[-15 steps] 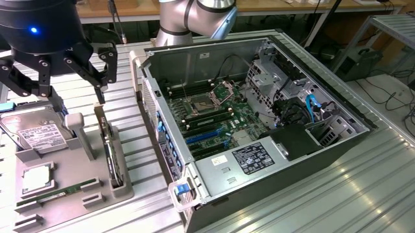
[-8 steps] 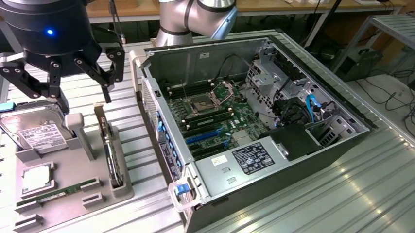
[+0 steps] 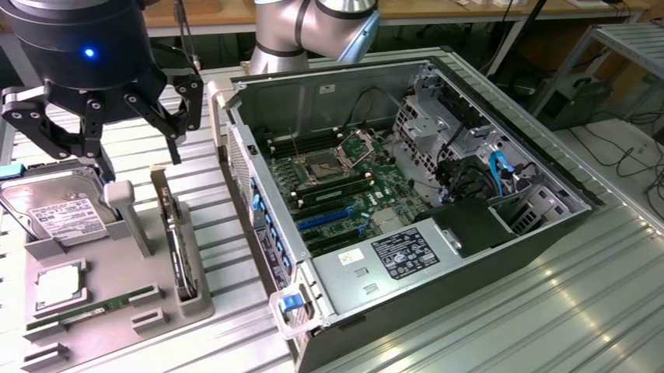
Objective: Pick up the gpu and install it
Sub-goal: 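Pick up the gpu and move the gpu toward the slot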
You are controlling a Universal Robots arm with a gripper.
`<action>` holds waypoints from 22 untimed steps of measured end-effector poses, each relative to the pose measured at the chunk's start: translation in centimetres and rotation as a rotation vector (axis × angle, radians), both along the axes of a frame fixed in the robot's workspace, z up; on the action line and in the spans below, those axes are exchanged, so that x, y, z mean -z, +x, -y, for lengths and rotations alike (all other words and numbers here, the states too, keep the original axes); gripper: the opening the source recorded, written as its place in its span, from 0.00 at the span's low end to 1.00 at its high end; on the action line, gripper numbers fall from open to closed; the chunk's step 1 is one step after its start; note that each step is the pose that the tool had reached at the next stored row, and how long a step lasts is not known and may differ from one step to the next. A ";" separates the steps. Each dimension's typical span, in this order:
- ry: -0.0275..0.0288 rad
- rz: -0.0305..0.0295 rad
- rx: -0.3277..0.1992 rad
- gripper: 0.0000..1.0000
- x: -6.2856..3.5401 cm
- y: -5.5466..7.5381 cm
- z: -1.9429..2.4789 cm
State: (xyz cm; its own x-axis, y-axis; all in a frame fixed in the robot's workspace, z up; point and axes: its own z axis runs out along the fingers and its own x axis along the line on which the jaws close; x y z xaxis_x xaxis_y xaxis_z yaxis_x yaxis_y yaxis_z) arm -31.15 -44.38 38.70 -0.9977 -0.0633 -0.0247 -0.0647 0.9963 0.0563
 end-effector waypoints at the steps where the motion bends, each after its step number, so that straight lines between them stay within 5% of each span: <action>1: -0.0001 -0.0001 -0.002 0.66 0.02 0.0 0.00; 22: -0.0001 -0.0003 -0.012 0.66 0.75 0.0 0.06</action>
